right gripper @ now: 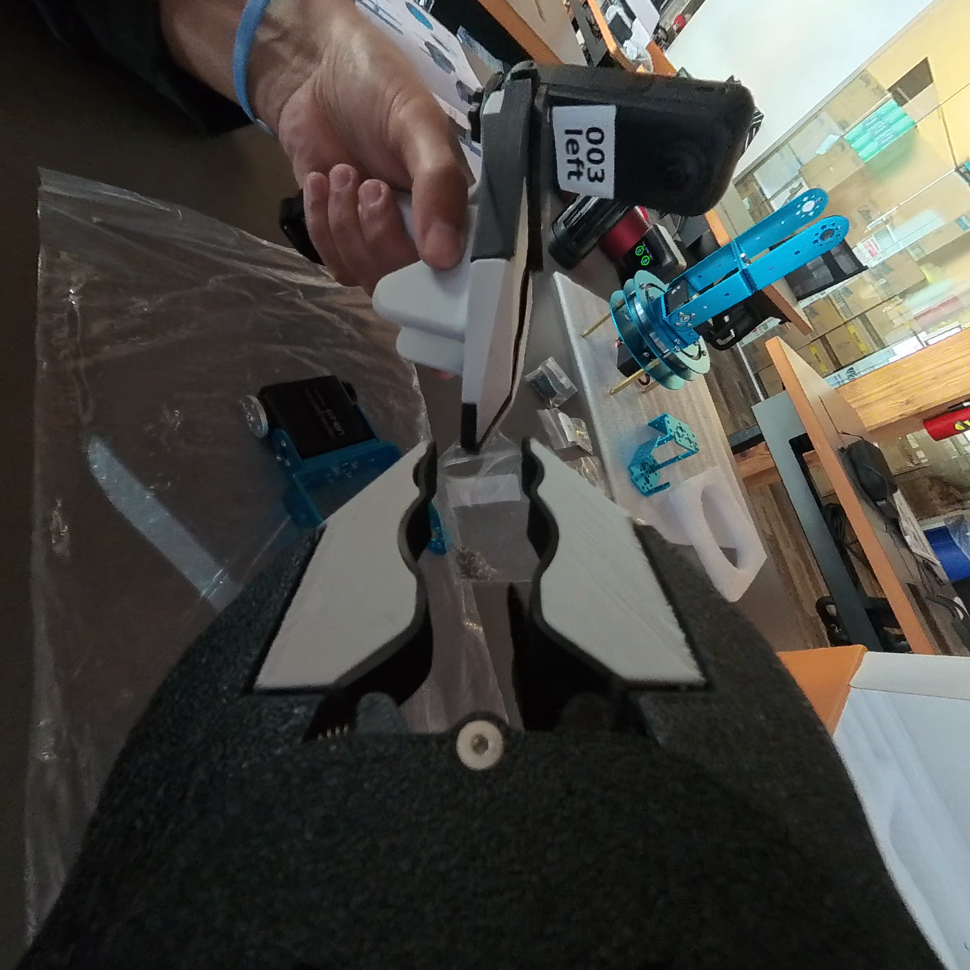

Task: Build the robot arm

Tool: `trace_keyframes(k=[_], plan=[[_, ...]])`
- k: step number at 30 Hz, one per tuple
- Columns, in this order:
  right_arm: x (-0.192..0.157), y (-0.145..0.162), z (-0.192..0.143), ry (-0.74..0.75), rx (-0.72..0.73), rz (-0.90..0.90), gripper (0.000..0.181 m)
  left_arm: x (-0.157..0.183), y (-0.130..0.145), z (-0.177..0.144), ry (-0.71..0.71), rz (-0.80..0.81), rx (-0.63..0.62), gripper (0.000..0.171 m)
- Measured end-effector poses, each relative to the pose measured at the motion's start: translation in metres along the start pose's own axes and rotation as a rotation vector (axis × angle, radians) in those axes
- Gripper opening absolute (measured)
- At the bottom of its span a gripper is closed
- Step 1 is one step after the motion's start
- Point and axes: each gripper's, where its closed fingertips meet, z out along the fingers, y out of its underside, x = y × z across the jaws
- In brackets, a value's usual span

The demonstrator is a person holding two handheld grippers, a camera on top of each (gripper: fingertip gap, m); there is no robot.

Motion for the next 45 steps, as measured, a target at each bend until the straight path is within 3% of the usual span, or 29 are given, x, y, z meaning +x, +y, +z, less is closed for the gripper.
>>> trace_keyframes(k=[3,7,11,16,20,22,24,28,33,38,45], plan=[[0.000,-0.003,-0.002,0.001,0.005,-0.009,0.022,0.000,-0.001,-0.002,0.011,-0.011,0.000,0.000],[0.001,-0.001,-0.001,0.011,-0.010,-0.002,0.054,0.006,-0.002,-0.004,0.045,-0.022,0.002,0.000],[0.012,-0.006,-0.008,-0.043,0.078,0.221,0.054,-0.007,-0.014,-0.011,-0.039,0.007,0.063,0.000],[0.033,-0.003,-0.001,-0.074,0.122,0.615,0.018,-0.024,-0.030,-0.019,-0.188,0.081,0.173,0.000],[0.034,0.012,0.011,-0.079,0.084,0.770,0.020,-0.022,-0.032,-0.014,-0.234,0.141,0.199,0.000],[0.031,0.014,0.014,-0.084,0.069,0.780,0.016,-0.024,-0.031,-0.012,-0.278,0.160,0.196,0.000],[0.036,0.016,0.015,-0.043,0.050,0.797,0.000,-0.026,-0.034,-0.015,-0.311,0.185,0.214,0.000],[0.049,0.028,0.011,0.079,-0.007,0.842,0.000,-0.033,-0.035,-0.015,-0.436,0.258,0.223,0.000],[0.055,0.024,0.008,0.389,-0.197,0.554,0.000,-0.028,-0.037,-0.010,-0.503,0.281,0.278,0.000],[0.046,0.016,0.010,0.316,-0.153,0.570,0.002,-0.022,-0.039,-0.010,-0.493,0.283,0.293,0.000],[0.047,0.027,0.013,0.221,-0.091,0.762,0.011,-0.022,-0.030,-0.003,-0.445,0.289,0.233,0.000]])
